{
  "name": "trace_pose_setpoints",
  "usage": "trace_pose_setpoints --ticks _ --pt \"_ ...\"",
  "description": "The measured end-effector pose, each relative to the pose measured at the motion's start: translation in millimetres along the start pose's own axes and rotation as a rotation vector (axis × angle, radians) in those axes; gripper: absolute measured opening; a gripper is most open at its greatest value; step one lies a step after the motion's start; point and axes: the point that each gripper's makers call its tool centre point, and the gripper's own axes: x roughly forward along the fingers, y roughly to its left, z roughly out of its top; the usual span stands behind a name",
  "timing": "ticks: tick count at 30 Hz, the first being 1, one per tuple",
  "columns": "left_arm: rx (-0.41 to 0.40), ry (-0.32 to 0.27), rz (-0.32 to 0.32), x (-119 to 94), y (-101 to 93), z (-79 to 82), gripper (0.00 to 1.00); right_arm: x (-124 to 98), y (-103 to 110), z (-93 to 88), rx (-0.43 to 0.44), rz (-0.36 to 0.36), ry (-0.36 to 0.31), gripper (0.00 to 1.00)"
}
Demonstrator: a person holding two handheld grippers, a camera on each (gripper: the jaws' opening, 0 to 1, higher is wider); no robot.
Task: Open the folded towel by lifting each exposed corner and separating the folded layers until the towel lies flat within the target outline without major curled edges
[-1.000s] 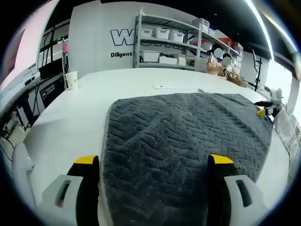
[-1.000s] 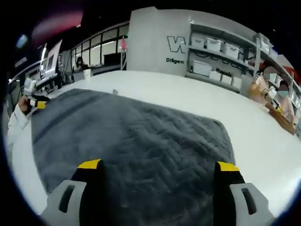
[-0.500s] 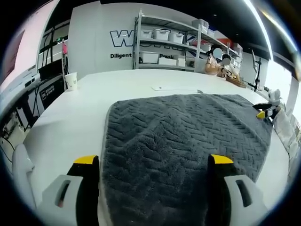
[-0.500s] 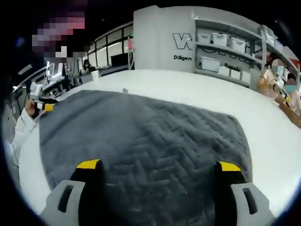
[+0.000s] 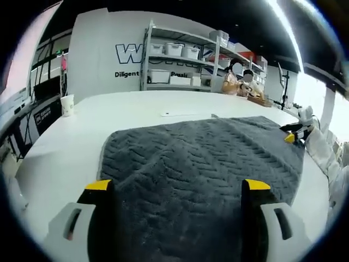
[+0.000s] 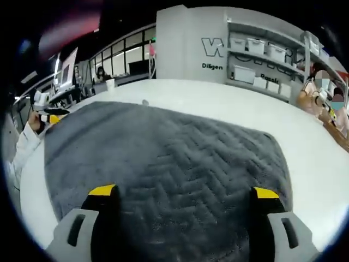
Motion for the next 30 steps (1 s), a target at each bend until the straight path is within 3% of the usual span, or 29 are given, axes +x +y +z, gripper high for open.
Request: trace_pose_setpoints --ticks 6,11,20,30 --pt "0.006 0.003 -0.025 9.4 -12.7 -1.4 0.94 0.7 -0.4 0.1 0.0 0.0 -0.002 0.99" --pt "0.015 0.021 0.0 16.7 -14.0 -5.2 0.94 1.5 -2.7 0.8 0.001 0.0 -0.002 0.99" --pt "0.108 0.117 0.049 22.4 -10.1 -21.0 0.89 1.8 -4.0 1.3 0.001 0.001 -0.004 0.99" --pt "0.113 0.098 0.039 21.6 -10.7 -21.0 0.9 1.5 -4.0 1.3 0.0 0.003 -0.011 0.99"
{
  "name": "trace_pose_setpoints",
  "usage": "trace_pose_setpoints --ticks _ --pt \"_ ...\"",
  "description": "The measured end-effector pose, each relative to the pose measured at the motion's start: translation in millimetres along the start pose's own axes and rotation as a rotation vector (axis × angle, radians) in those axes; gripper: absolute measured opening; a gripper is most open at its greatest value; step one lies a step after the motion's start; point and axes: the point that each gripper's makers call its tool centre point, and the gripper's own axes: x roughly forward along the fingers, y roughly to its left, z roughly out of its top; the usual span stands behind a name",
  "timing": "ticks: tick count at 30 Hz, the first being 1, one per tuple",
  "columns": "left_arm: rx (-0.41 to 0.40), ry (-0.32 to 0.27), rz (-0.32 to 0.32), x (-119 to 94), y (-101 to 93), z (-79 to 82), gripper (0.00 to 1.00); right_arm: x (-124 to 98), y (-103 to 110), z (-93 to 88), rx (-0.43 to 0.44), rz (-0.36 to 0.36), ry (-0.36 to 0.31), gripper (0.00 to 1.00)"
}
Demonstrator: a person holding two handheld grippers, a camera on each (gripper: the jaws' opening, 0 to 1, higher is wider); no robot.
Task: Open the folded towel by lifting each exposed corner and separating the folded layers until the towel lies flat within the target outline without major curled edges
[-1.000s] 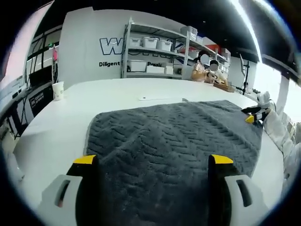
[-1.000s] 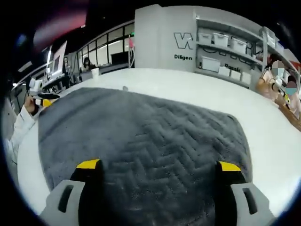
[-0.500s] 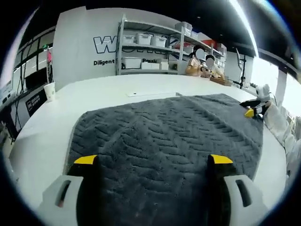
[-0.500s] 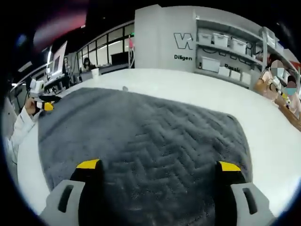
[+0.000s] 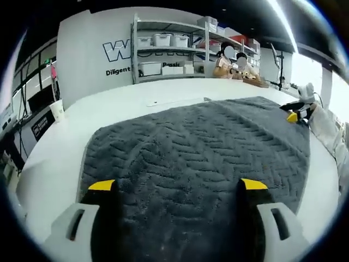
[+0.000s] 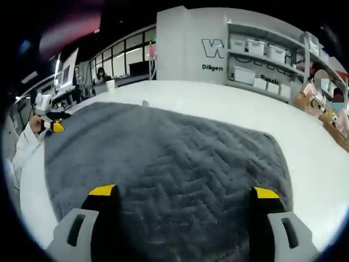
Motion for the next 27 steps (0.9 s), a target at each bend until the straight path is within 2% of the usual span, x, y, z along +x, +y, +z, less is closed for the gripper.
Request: trace_pose_setpoints --ticks 27 --pt "0.01 -0.029 -0.017 -4.5 1.2 -2.7 0.89 -3.0 1.7 -1.3 -0.025 0.041 -0.046 1.0"
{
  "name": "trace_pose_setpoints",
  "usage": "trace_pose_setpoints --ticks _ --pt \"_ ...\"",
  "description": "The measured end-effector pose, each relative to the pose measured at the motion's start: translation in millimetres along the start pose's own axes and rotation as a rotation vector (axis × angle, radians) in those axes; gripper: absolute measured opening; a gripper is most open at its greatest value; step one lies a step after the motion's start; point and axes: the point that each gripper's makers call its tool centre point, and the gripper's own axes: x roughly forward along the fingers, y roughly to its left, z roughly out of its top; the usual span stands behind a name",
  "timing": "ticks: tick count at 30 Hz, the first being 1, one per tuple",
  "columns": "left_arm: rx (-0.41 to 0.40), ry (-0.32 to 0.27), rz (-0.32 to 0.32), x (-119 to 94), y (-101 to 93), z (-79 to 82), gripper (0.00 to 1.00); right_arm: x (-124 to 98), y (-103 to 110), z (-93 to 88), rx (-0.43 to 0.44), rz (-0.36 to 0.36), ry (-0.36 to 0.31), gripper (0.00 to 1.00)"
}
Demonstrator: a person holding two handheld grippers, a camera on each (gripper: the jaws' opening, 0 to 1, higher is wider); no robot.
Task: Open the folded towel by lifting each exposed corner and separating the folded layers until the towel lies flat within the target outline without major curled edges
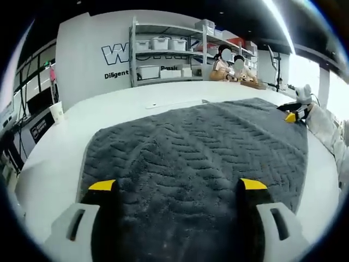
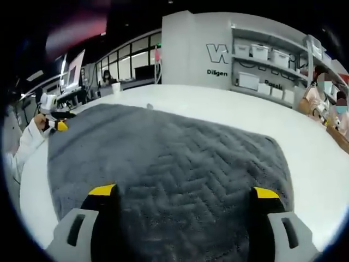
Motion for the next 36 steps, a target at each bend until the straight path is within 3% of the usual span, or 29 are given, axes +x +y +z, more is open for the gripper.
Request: trace_pose_setpoints --ticks 36 --pt "-0.005 0.017 0.008 -7.9 4.0 -3.7 0.88 -4.4 -3.7 -1.9 -0.007 0.008 0.003 1.0"
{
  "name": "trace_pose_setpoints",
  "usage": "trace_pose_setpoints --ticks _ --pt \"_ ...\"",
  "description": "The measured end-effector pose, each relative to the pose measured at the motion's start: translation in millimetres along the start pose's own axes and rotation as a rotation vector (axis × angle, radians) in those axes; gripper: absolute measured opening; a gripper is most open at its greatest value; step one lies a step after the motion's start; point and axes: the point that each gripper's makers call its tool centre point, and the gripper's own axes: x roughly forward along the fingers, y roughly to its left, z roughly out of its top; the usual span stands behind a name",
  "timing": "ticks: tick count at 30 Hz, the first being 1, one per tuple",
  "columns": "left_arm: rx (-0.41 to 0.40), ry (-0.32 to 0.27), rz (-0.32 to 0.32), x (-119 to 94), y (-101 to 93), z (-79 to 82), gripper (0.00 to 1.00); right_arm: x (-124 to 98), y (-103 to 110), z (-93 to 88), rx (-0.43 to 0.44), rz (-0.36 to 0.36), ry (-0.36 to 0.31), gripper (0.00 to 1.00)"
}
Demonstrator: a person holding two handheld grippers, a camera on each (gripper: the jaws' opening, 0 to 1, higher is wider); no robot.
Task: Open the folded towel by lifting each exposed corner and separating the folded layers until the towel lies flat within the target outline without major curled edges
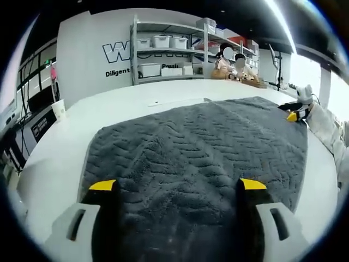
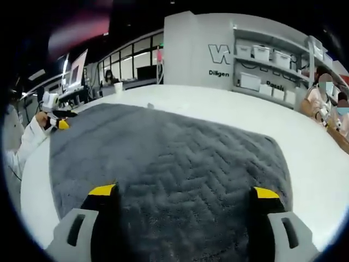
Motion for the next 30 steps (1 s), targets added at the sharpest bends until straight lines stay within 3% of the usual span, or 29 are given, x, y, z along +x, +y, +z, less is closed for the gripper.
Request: trace_pose_setpoints --ticks 30 --pt "-0.004 0.003 -0.004 0.6 -0.6 0.5 0.89 -0.8 5.9 -0.1 0.014 -0.004 0.045 0.99"
